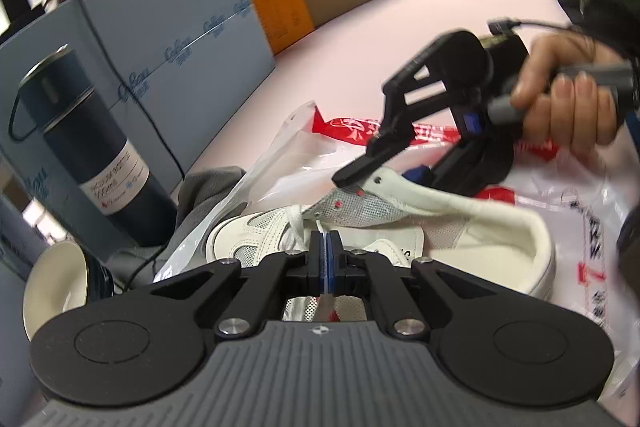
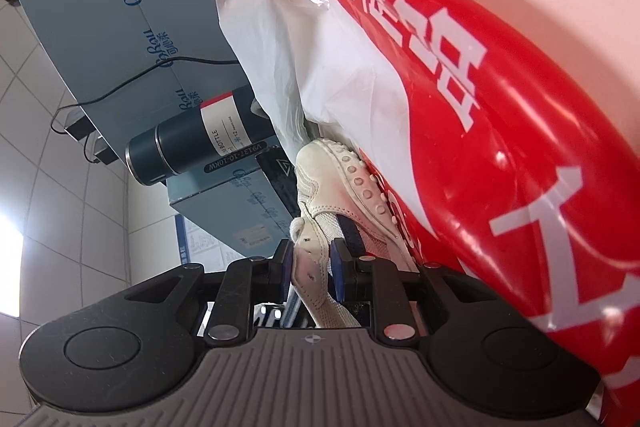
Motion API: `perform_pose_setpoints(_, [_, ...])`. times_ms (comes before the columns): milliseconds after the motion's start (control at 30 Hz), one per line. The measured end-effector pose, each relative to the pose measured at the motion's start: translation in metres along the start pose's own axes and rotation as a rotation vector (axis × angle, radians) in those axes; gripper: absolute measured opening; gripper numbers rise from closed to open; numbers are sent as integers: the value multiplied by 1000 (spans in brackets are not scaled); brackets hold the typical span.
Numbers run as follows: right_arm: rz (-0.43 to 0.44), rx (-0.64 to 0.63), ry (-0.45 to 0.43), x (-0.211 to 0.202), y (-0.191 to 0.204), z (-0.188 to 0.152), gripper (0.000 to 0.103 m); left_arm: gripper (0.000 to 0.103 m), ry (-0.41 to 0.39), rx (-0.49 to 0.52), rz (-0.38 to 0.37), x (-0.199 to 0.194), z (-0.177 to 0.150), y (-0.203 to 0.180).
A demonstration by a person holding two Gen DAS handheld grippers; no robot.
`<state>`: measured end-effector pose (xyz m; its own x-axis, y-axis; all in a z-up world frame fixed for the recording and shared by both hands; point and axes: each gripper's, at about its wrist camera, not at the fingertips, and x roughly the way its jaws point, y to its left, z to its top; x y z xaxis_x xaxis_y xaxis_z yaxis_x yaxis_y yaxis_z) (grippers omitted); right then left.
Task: Lace up shoes with both hands
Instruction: 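Hold the sneaker with the right gripper while the left gripper pinches the lace at the eyelets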
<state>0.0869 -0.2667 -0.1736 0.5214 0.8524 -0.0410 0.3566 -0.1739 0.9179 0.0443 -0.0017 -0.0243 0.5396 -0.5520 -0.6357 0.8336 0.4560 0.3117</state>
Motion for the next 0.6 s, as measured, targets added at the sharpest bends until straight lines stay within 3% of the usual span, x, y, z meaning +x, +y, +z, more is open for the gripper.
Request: perform_pose_setpoints(600, [-6,-8,-16,-1,1,-1,18,1,-115,144,68,-10,-11,-19])
